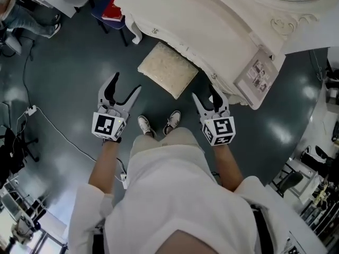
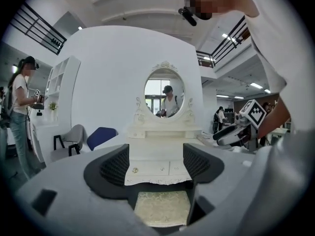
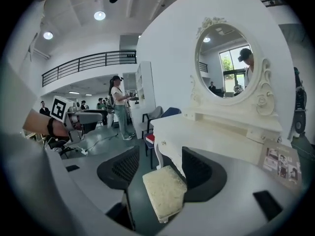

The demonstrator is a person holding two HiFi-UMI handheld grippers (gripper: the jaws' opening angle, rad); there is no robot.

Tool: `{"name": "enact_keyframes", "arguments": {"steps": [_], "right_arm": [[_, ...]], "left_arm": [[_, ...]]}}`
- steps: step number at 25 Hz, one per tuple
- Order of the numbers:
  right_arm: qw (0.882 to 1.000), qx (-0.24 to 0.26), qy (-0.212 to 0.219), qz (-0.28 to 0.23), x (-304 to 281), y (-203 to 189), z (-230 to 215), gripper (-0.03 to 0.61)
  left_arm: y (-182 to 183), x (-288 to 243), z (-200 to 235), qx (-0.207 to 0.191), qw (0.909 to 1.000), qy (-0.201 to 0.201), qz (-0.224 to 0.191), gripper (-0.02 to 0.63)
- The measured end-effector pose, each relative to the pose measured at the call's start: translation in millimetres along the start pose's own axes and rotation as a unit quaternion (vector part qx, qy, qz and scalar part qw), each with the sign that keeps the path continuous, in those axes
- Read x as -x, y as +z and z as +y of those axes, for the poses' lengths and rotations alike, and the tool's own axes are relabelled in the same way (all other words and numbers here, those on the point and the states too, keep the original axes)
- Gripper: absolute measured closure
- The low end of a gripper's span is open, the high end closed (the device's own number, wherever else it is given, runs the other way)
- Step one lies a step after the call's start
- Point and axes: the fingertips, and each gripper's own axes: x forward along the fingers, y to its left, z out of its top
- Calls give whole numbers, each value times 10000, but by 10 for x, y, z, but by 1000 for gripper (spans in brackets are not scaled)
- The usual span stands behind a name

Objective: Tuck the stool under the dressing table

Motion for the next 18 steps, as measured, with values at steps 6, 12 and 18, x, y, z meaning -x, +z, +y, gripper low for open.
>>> {"name": "enact_keyframes", "arguments": {"steps": [6,12,18], "right_arm": [[9981,-396,-144,453,-573,-567,50,259],[9978,-185,-405,489,-979,-896,103,265],[9952,-144,-487,835,-1205,-1488,201,267]], "left_arm": [[-747,-261,236,-45,9986,-364,376,268],[-1457,-513,399,-69,9960,-659,606,265],[-2039,-680,517,-64,9935,-798,812,264]]}}
